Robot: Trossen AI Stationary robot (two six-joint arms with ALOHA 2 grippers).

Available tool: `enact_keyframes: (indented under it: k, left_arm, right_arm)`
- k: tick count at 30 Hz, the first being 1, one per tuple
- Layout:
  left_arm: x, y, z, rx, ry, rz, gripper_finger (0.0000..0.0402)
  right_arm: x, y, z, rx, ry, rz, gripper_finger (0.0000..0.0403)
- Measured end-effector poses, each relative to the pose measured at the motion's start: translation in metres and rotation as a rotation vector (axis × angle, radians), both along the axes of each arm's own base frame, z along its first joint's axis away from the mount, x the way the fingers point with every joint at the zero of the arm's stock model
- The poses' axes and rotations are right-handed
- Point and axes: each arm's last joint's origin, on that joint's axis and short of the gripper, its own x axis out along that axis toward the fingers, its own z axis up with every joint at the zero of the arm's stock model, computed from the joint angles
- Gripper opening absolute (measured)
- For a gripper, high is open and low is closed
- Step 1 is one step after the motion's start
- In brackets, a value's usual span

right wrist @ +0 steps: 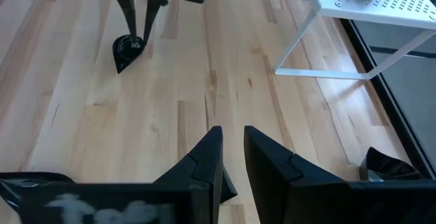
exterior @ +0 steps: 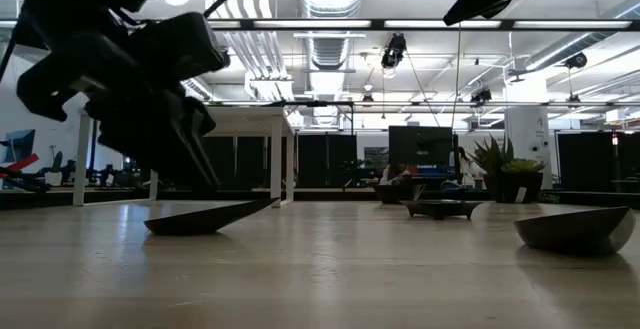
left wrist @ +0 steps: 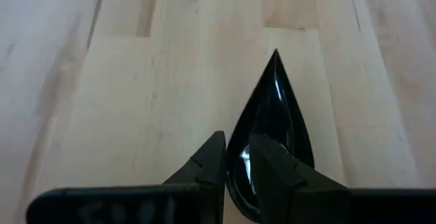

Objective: Pick & Place Mini shaped plates
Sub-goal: Stack the drop shaped plate on top of the other drop shaped plate on the shelf

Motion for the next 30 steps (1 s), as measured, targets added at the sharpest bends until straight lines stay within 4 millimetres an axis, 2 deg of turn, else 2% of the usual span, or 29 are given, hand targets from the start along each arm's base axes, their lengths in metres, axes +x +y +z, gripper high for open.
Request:
enact_keyframes:
  k: [7,30]
  left_arm:
    - [0.001,-0.0004,-0.0108,0.005,0.043,-0.007,0.006]
    - [0.0036,0.0003,-0.0069,-0.028,0.05,0.013,0.006]
  right_arm:
    - [0.0,0.0,0.0,0.0,0.0,0.0,0.0059]
    - [0.0,0.0,0.0001,0.003,-0.001,-0.002,0.0059]
